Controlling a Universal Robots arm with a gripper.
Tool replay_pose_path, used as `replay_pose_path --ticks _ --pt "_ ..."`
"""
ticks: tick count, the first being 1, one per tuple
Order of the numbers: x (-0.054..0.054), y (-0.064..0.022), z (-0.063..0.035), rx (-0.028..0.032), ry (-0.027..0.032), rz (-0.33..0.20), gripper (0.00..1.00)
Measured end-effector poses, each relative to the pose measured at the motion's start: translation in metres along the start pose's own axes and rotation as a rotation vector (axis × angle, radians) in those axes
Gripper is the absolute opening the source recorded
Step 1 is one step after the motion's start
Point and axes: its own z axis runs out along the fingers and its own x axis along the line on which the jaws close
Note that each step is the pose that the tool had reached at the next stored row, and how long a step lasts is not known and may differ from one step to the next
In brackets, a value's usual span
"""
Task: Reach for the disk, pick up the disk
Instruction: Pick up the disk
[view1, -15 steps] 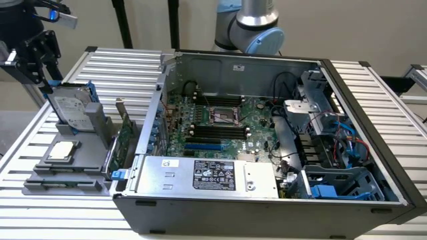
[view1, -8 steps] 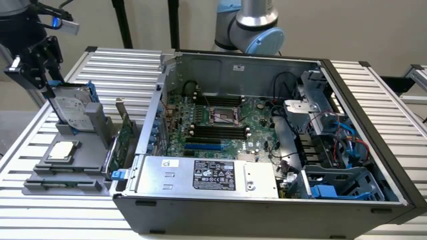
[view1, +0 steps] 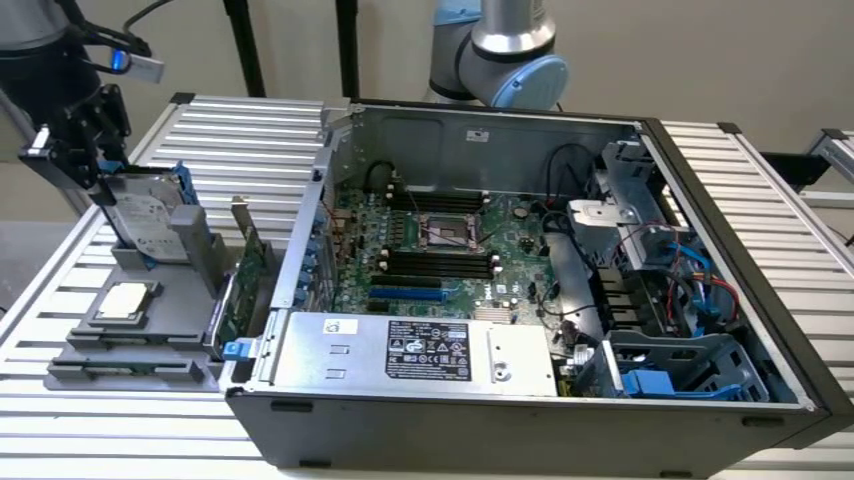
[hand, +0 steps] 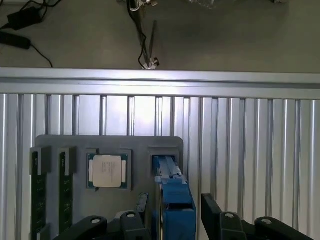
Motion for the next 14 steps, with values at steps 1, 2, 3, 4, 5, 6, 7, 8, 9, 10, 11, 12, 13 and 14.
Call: replay_pose_path --ticks 1,2,3,4,5,6,7,8,9,10,11,12,13,14 --pt "0.0000 0.0000 0.0003 -0.0002 0.0001 0.000 0.54" --pt "-0.0001 0.0000 0.0003 -0.0004 0.0001 0.000 0.54" --pt "-0.0002 0.0001 0.0004 -0.0002 0.0001 0.000 0.54" --pt "-0.0002 0.0000 0.0005 -0.0002 0.0001 0.000 0.54" --pt "-0.0003 0.0000 0.0005 0.0000 0.0000 0.000 0.45" --pt "-0.0003 0.0000 0.0005 -0.0001 0.0001 0.000 0.45" --pt "-0.0003 0.0000 0.0005 -0.0001 0.0002 0.000 0.45" --pt "-0.0003 0.0000 0.0005 0.0000 0.0003 0.000 0.38" --pt "-0.0003 0.0000 0.0005 -0.0001 0.0003 0.000 0.38" --pt "-0.0003 0.0000 0.0005 -0.0001 0.0003 0.000 0.38" --pt "-0.0003 0.0000 0.0005 -0.0001 0.0004 0.000 0.38" --pt "-0.0003 0.0000 0.0005 -0.0001 0.0004 0.000 0.38" --pt "-0.0003 0.0000 0.0005 -0.0002 0.0005 0.000 0.36" --pt "-0.0003 0.0000 0.0005 -0.0002 0.0004 0.000 0.36"
